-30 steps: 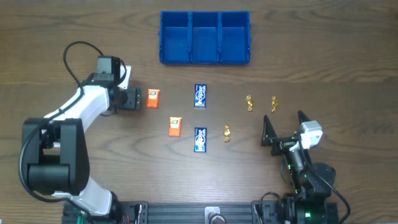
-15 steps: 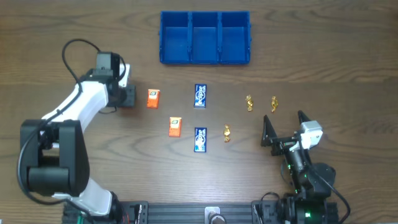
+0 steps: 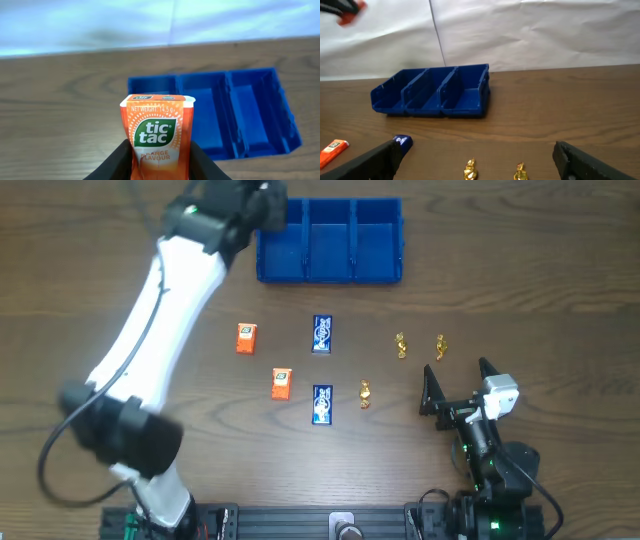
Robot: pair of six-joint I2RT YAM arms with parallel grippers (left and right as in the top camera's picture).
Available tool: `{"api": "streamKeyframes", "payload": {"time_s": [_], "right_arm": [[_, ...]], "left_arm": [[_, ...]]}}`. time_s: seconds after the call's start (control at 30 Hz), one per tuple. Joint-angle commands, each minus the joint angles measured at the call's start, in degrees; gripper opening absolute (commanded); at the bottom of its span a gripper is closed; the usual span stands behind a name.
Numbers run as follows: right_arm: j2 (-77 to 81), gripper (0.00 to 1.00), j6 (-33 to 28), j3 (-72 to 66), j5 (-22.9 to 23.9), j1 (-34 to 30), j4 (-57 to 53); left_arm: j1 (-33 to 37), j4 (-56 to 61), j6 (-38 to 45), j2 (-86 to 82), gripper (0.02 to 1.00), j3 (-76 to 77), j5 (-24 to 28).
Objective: Sort Candies Into Trays
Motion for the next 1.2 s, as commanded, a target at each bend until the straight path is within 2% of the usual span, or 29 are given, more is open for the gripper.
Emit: {"api": "streamKeyframes", "payload": {"time_s": [0.03, 0.6, 0.67, 0.73, 0.8, 0.87, 1.03, 1.2], "right_arm": [[-0.39, 1.000, -0.50, -0.17, -0.26, -0.15, -0.11], [-0.39, 1.000, -0.50, -0.17, -0.26, -0.15, -0.13], [-0.39, 1.000, -0.50, -0.17, -0.26, -0.15, -0.13], [-0.39, 1.000, -0.50, -0.20, -0.26, -0.15, -0.11], [-0.39, 1.000, -0.50, -0.17, -0.26, -0.15, -0.11], [-0.39, 1.000, -0.50, -0.17, -0.26, -0.15, -0.11], [-0.39, 1.000, -0.50, -0.20, -0.26, -0.15, -0.11], [-0.39, 1.000, -0.50, -0.17, -0.26, -0.15, -0.11]], "left_arm": [[0.07, -0.24, -3.58, 10.03, 0.253, 4.37, 0.44], [0.90, -0.63, -6.32, 14.99, 0.299, 4.39, -0.98], [0.98, -0.66, -6.32, 14.99, 0.358, 4.39, -1.01], [0.98, -0.66, -6.32, 14.99, 0.494, 4.39, -1.07], [0.98, -0.66, -6.29, 14.99, 0.671, 4.39, -1.11], [1.01, -1.05, -6.32, 14.64, 0.776, 4.39, -1.36], [0.61, -2.93, -6.36, 3.32, 0.840, 0.55, -2.82], [-1.42, -1.46, -6.78, -18.16, 0.921, -20.41, -2.80]]}}
